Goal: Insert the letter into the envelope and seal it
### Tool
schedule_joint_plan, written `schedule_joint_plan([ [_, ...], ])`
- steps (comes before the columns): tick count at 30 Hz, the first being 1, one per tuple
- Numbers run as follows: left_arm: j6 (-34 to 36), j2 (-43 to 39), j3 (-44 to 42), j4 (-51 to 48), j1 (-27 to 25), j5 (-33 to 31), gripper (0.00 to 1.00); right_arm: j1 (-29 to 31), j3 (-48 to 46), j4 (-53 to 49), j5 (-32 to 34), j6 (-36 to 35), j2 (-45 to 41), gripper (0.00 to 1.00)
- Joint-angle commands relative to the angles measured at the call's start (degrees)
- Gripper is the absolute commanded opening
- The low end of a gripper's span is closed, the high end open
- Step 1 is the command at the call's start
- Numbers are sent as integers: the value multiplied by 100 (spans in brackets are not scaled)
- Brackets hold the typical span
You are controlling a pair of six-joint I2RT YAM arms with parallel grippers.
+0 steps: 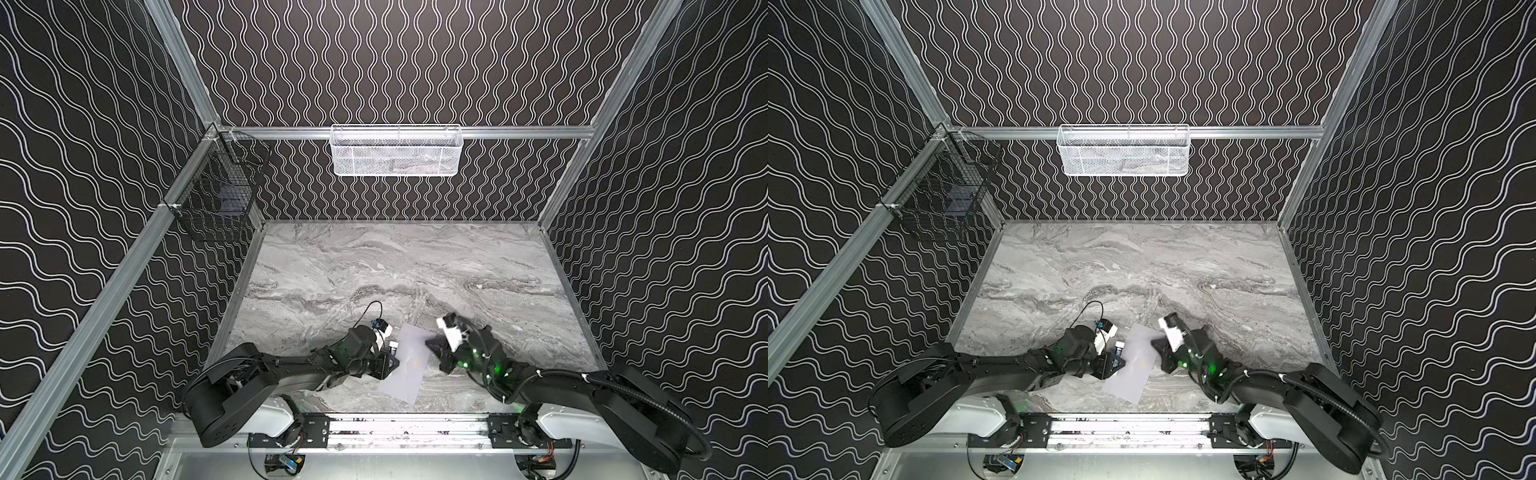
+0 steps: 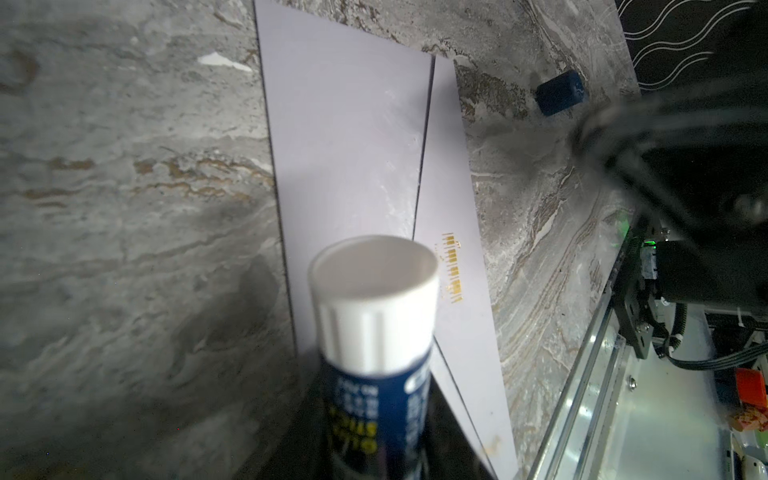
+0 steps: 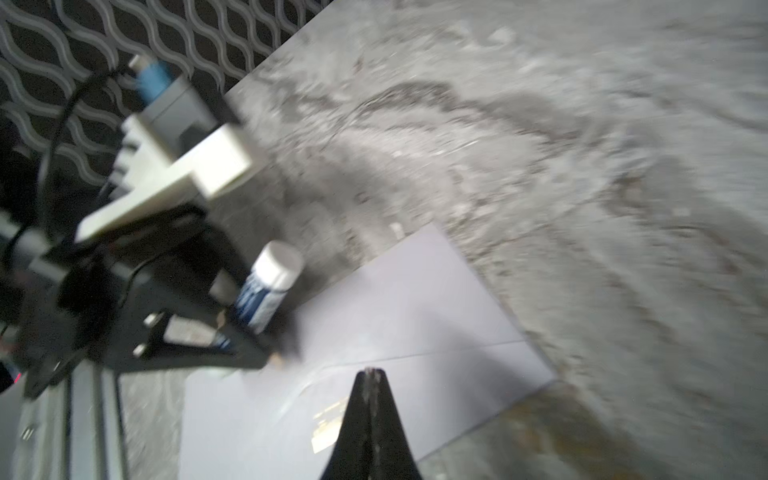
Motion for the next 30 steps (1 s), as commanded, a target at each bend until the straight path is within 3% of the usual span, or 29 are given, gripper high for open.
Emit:
schedule_joint_plan([
  [1,4,105,-44,-1055,6,-257,0,446,185,219,386,-387,561,0],
  [10,11,168,-38,-993,6,-198,0,856,355,786,497,-504,2069,0],
  [22,4,136,-70,-964,4,-158,0,871,649,816,403,-661,2424,0],
  [24,21,103,-62,-983,5,-158,0,843,637,744,451,-701,2130,0],
  [28,137,-31,39,-1126,5,-169,0,507,840,-506,274,-680,663,0],
  [30,282,-190,225,-1353,5,-217,0,400,906,-985,119,-601,83,11],
])
